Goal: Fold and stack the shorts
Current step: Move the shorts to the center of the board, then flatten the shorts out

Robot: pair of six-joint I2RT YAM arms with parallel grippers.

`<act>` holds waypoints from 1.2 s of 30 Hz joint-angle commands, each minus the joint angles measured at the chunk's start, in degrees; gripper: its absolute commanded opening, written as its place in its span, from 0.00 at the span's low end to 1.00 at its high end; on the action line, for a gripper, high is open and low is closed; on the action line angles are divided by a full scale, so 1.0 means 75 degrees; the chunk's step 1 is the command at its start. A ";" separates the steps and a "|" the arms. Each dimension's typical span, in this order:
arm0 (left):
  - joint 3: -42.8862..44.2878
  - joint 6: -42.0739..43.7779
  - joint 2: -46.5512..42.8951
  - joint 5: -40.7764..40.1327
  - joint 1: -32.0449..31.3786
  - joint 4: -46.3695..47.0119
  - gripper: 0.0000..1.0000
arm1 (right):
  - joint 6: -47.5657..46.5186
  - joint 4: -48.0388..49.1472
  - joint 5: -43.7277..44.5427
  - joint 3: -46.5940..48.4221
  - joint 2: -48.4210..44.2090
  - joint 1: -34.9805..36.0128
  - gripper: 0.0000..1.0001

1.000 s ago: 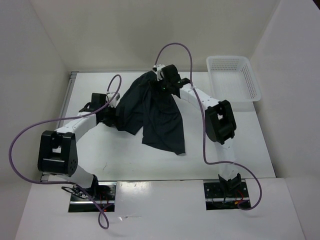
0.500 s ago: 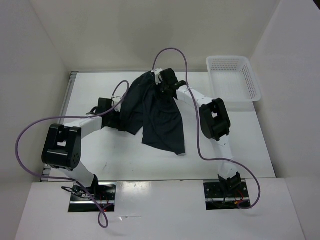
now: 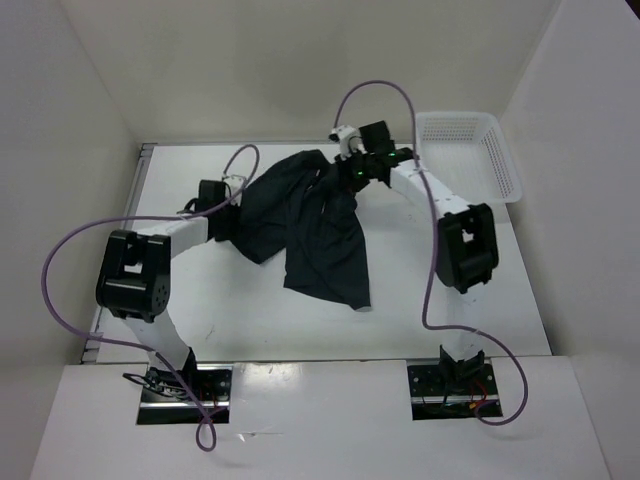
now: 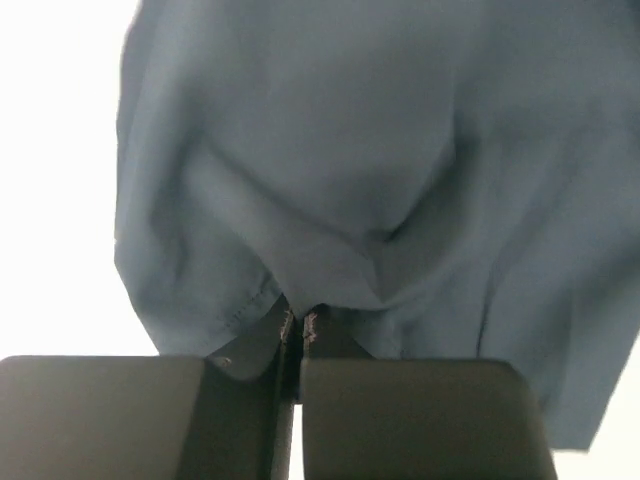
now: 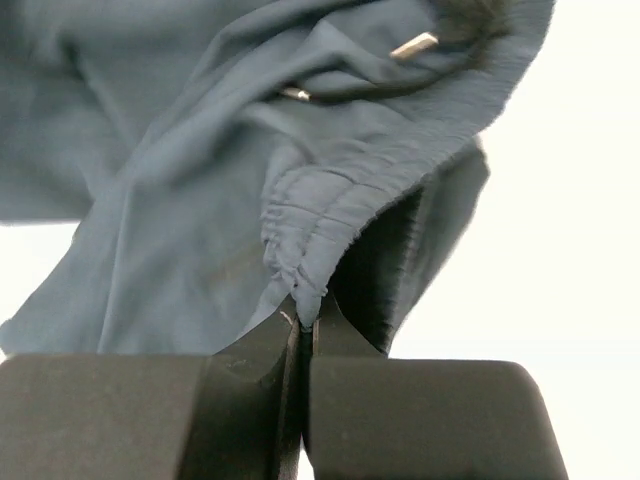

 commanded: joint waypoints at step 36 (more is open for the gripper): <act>0.0795 0.0025 0.0161 0.0242 -0.1989 -0.1624 0.98 | -0.1158 -0.0158 -0.1261 -0.4562 -0.3891 -0.2185 0.00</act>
